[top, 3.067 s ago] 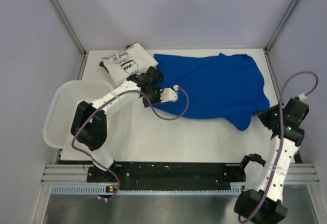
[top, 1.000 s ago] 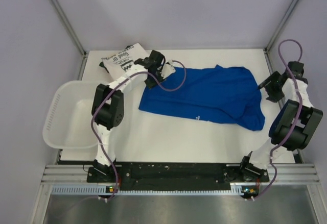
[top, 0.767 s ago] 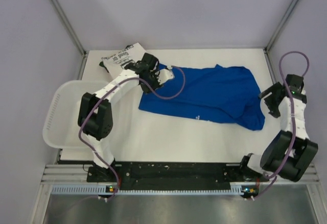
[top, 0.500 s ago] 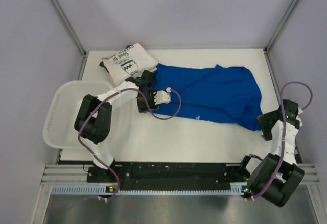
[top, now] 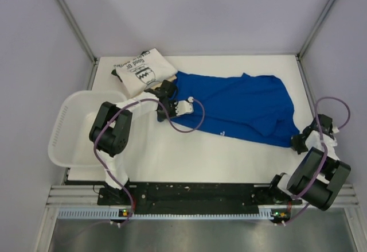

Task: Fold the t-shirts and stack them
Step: Fold the flattened tshirt in 1/3 of the way

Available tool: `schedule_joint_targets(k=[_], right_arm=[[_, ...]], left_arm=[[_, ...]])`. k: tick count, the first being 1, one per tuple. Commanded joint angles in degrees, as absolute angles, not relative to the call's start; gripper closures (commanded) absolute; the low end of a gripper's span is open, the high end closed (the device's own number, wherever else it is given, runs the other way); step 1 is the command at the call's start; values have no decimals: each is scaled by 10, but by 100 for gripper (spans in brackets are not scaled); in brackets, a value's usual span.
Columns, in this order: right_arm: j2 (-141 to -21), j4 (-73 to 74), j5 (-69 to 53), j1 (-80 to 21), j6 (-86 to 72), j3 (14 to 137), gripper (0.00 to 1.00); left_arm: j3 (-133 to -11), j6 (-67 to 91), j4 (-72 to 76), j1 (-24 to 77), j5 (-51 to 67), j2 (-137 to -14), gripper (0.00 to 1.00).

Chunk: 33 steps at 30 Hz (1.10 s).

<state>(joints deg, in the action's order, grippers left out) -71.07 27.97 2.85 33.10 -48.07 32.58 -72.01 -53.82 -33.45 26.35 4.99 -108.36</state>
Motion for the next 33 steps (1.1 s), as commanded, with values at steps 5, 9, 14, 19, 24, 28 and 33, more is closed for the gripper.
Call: schedule_joint_targets(k=[5, 9, 14, 19, 24, 28, 33], right_arm=[[-696, 307, 88, 379, -461, 368, 100], [-686, 328, 109, 389, -466, 376, 100], [-683, 336, 120, 396, -468, 392, 100], [-701, 338, 99, 396, -466, 410, 100], [-731, 347, 30, 396, -431, 452, 24], [-687, 366, 38, 384, -405, 482, 15], [-601, 376, 133, 269, -360, 490, 13]], left_arm=[[-699, -467, -443, 264, 95, -1035, 100], [-661, -456, -533, 279, 140, -1014, 100], [-604, -444, -579, 295, 175, -974, 98], [-595, -438, -603, 294, 194, -940, 63], [-651, -454, -649, 285, 221, -937, 57], [-702, -454, -646, 254, 222, -937, 50], [-727, -423, -602, 250, 252, -983, 41]])
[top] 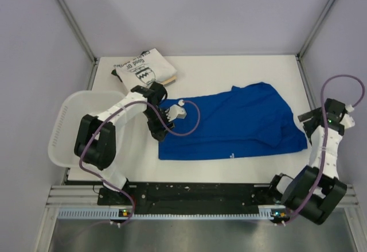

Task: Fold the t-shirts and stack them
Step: Fold the flattened tshirt in 1/3 of the way

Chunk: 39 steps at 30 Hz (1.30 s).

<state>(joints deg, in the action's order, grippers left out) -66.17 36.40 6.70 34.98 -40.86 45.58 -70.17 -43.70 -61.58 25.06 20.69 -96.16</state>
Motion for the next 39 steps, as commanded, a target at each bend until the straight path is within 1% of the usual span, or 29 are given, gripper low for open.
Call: schedule_joint_targets(k=[1, 4, 5, 8, 10, 12, 15, 20, 21, 23, 25, 27, 28, 30, 36, 39], right_arm=[[-597, 386, 144, 244, -348, 497, 13], [-602, 429, 144, 176, -339, 504, 14], [-603, 434, 131, 156, -341, 495, 16], [-622, 429, 54, 113, -344, 459, 22], [-646, 424, 19, 106, -349, 440, 25], [-667, 411, 9, 106, -347, 426, 26], [-688, 370, 4, 106, -335, 417, 27], [-750, 351, 3, 105, -310, 441, 38], [-759, 350, 4, 105, -307, 444, 42], [-773, 345, 3, 106, -301, 445, 53], [-775, 338, -24, 106, -299, 446, 66], [-769, 338, -27, 103, -295, 453, 82], [-766, 339, -26, 98, -292, 459, 87], [-760, 347, -18, 85, -287, 474, 93], [-789, 356, -16, 41, -270, 511, 94], [-822, 357, -21, 27, -263, 543, 88]], left_arm=[[-728, -425, -600, 251, 259, -991, 41], [-722, -426, -588, 261, 265, -1000, 40], [-720, -422, -582, 267, 267, -998, 41], [-717, -410, -580, 299, 278, -990, 49], [-707, -413, -570, 317, 271, -978, 50], [-693, -410, -547, 320, 253, -982, 50], [-672, -391, -494, 319, 181, -1003, 48], [-667, -361, -446, 319, 121, -1020, 47], [-664, -356, -436, 319, 110, -1020, 47], [-656, -343, -418, 318, 85, -1020, 49], [-655, -332, -405, 316, 61, -1020, 51], [-657, -326, -402, 311, 49, -1017, 53], [-658, -323, -401, 307, 47, -1015, 53], [-660, -320, -398, 300, 49, -1011, 54], [-672, -313, -390, 280, 43, -1020, 53], [-678, -310, -388, 265, 49, -1025, 53]])
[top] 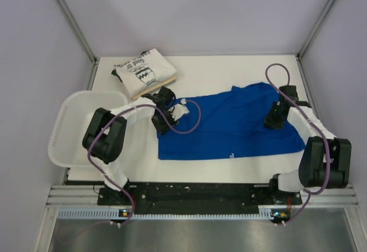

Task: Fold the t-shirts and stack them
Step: Fold the flattened tshirt in 1/3 of the way

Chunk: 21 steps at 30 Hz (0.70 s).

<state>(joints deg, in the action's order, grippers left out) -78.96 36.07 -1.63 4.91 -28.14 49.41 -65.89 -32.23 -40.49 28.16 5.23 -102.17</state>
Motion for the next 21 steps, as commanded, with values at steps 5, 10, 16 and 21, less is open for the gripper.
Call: schedule_joint_targets(k=[5, 10, 16, 21], right_arm=[[-874, 349, -28, 8, -254, 603, 79], [-947, 337, -61, 4, -238, 673, 72], [-983, 361, -90, -44, -181, 780, 56], [-914, 407, 45, -40, -160, 769, 57]], left_arm=[[-679, -308, -381, 244, 49, -1030, 51], [-680, -308, -378, 224, 48, -1033, 50], [-687, -314, -394, 204, 54, -1016, 48], [-697, -330, -432, 203, 120, -989, 48]])
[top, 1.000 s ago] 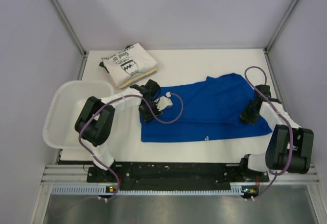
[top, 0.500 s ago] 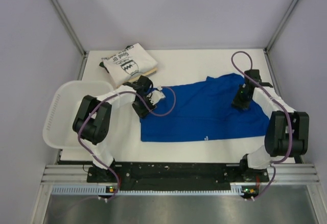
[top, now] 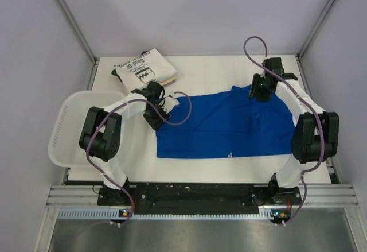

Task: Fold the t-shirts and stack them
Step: Fold the flattened tshirt in 1/3 of the way

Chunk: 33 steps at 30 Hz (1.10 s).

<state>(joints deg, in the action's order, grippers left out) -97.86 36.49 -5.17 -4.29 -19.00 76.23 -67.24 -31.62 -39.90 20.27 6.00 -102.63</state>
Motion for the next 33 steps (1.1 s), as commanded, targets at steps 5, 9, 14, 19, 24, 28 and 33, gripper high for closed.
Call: schedule_joint_targets(k=[5, 9, 14, 19, 24, 28, 33], right_arm=[[-896, 423, 78, -33, -193, 683, 76], [-946, 411, 55, -48, -214, 664, 100], [-1038, 404, 28, -121, -210, 726, 100], [-1054, 409, 43, -140, -220, 767, 100], [-955, 421, 113, -117, -234, 735, 85], [-828, 419, 132, -27, -286, 675, 38], [-692, 421, 122, 143, -393, 556, 19]], left_arm=[[-722, -352, -487, 207, 223, -978, 49], [-725, -362, -504, 208, 243, -992, 51], [-706, -348, -486, 208, 208, -1028, 52], [-697, -309, -450, 188, 145, -1053, 54], [-703, -286, -432, 146, 122, -1002, 53], [-698, -307, -439, 147, 177, -936, 48], [-689, -377, -504, 175, 235, -885, 47]])
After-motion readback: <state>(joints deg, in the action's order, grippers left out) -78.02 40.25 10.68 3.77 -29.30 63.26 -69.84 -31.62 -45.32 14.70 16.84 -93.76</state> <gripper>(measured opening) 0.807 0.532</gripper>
